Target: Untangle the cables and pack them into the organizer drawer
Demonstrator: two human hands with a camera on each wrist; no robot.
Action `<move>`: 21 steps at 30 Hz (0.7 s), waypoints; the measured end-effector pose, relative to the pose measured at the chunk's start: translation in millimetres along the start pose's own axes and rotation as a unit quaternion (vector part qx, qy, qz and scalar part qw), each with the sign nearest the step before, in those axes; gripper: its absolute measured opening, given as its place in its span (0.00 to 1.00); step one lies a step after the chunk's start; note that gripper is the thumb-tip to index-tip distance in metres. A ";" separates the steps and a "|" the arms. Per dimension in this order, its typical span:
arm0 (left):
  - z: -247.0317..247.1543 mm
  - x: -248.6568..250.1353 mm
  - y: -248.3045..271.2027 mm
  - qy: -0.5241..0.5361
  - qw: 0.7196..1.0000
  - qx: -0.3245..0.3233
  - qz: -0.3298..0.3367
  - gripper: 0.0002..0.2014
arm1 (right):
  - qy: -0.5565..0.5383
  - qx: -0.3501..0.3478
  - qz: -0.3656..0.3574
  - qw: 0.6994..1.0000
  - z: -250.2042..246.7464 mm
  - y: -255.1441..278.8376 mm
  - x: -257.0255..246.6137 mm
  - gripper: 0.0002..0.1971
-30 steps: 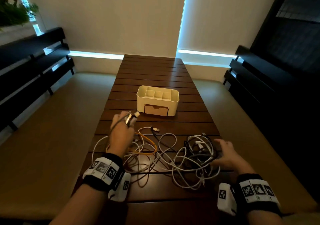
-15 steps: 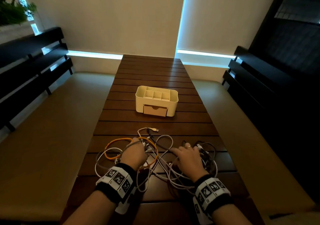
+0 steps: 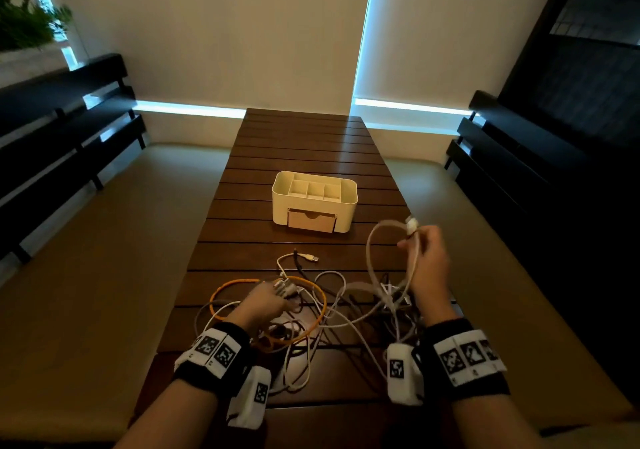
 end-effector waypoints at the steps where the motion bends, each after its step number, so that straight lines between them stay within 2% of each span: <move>1: -1.7 -5.3 -3.2 -0.003 1.000 0.025 -0.010 0.04 | -0.096 0.012 0.002 0.995 -8.2 -1.2 -15.6 0.10; 4: 0.1 -13.8 -4.8 -0.035 0.999 0.000 -0.020 0.07 | -0.311 0.019 -0.004 0.950 -28.2 -3.7 -54.7 0.12; 6: 1.6 -17.7 -6.1 -0.107 0.994 -0.023 -0.014 0.12 | -0.371 -0.001 -0.016 0.929 -32.0 -4.9 -67.8 0.11; 8: 3.9 -23.0 -7.1 -0.211 0.976 -0.046 -0.019 0.23 | -0.382 -0.048 -0.023 0.923 -28.9 -1.4 -74.2 0.13; 10: 6.2 -28.8 -7.9 -0.268 0.961 -0.065 -0.025 0.29 | -0.317 -0.128 -0.036 0.939 -19.4 6.7 -76.2 0.18; 12: 10.7 -30.1 -7.0 -0.269 0.961 -0.065 -0.025 0.30 | -0.185 -0.245 -0.065 0.949 -5.3 17.3 -74.6 0.22; 13: 12.6 -29.0 -6.8 -0.262 0.964 -0.045 -0.014 0.30 | -0.112 -0.319 -0.075 0.938 3.1 22.5 -71.7 0.24; 15: 14.0 -23.4 -6.6 -0.257 0.966 0.004 0.011 0.34 | 0.033 -0.449 -0.060 0.891 20.4 33.1 -61.6 0.25; 16: 15.1 -20.8 -6.9 -0.265 0.964 0.021 0.022 0.37 | 0.099 -0.458 -0.034 0.883 26.3 35.7 -55.6 0.24; 17: 17.3 -18.3 -7.0 -0.274 0.961 0.028 0.034 0.42 | 0.151 -0.419 -0.002 0.895 30.8 34.1 -47.5 0.24; 19: 25.4 -16.2 -4.8 -0.283 0.958 0.020 0.045 0.50 | 0.215 -0.259 0.053 0.940 34.4 26.7 -29.8 0.28; 20: 31.3 -16.6 -1.7 -0.288 0.956 0.014 0.048 0.52 | 0.245 -0.212 0.061 0.944 35.8 25.5 -20.9 0.27; 21: 37.3 -18.7 1.1 -0.298 0.953 0.012 0.051 0.52 | 0.282 -0.208 0.063 0.934 38.9 24.7 -11.6 0.25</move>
Point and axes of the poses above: each hand's wrist, its own y-axis away from the middle knuckle, its own z-axis out of the palm, x = y × z, the point moved 3 cm from there along -y, towards the middle knuckle, and after that the axes turned 4 degrees about z, right-handed, at the moved point
